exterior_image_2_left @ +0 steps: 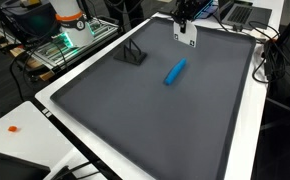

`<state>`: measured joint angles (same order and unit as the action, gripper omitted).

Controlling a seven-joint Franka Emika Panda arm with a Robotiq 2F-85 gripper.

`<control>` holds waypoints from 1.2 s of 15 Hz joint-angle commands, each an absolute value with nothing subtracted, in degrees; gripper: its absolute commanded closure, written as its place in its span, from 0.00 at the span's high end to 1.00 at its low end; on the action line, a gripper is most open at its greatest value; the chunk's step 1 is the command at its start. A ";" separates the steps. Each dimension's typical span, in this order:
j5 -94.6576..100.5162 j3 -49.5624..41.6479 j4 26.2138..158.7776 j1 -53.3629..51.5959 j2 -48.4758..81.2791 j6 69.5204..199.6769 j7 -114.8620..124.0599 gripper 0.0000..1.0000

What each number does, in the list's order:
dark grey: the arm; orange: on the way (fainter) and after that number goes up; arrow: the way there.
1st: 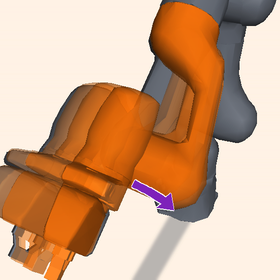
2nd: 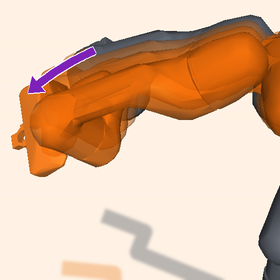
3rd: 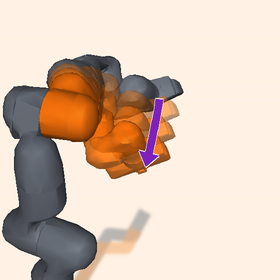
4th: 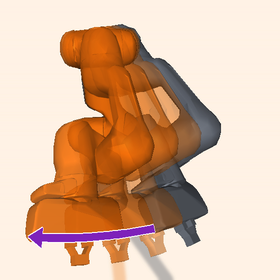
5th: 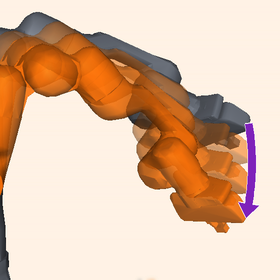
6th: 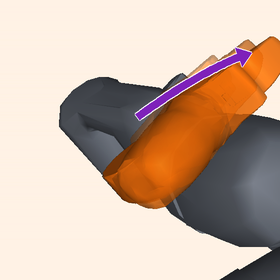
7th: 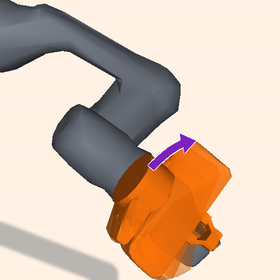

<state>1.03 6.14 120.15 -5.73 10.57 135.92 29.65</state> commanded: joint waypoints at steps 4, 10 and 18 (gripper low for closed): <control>0.83 4.54 116.97 -7.19 14.01 135.23 24.65 0.04; 0.90 4.04 115.45 -7.37 15.36 135.25 24.64 0.04; 5.50 4.28 115.05 -8.23 16.83 135.05 17.38 0.01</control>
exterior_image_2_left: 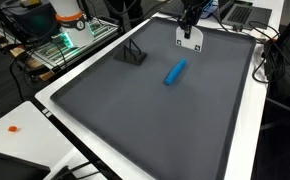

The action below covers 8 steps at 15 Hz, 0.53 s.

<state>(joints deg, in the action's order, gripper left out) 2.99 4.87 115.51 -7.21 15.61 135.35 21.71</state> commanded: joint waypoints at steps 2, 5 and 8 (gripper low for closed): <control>6.91 4.22 114.78 -8.57 17.71 134.85 14.73 0.01; 9.49 3.78 114.50 -9.14 19.07 135.36 12.83 0.01; 11.17 3.45 114.00 -9.32 20.34 135.64 12.23 0.01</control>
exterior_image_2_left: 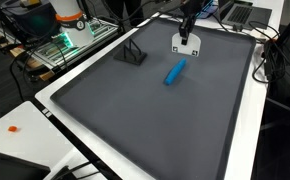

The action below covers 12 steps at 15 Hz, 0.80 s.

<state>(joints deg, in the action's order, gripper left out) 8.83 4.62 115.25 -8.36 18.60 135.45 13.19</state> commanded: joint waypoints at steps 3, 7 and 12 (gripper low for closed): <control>12.55 2.97 112.98 -9.63 21.66 135.70 12.74 0.01; 12.32 2.59 111.57 -9.75 23.78 135.91 12.68 0.01; 12.93 1.64 109.88 -10.21 26.43 137.10 12.55 0.01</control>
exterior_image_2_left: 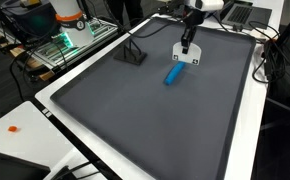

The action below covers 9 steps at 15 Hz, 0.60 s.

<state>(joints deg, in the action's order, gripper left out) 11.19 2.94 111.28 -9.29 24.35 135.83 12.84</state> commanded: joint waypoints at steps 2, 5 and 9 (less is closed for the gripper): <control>13.29 1.25 109.38 -10.43 27.28 137.19 12.71 0.01; 13.10 1.04 109.91 -10.42 27.97 137.99 12.67 0.01; 12.80 0.66 111.08 -10.21 28.31 138.68 12.84 0.01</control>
<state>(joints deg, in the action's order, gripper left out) 11.70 1.94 109.75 -9.81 26.73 136.55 12.81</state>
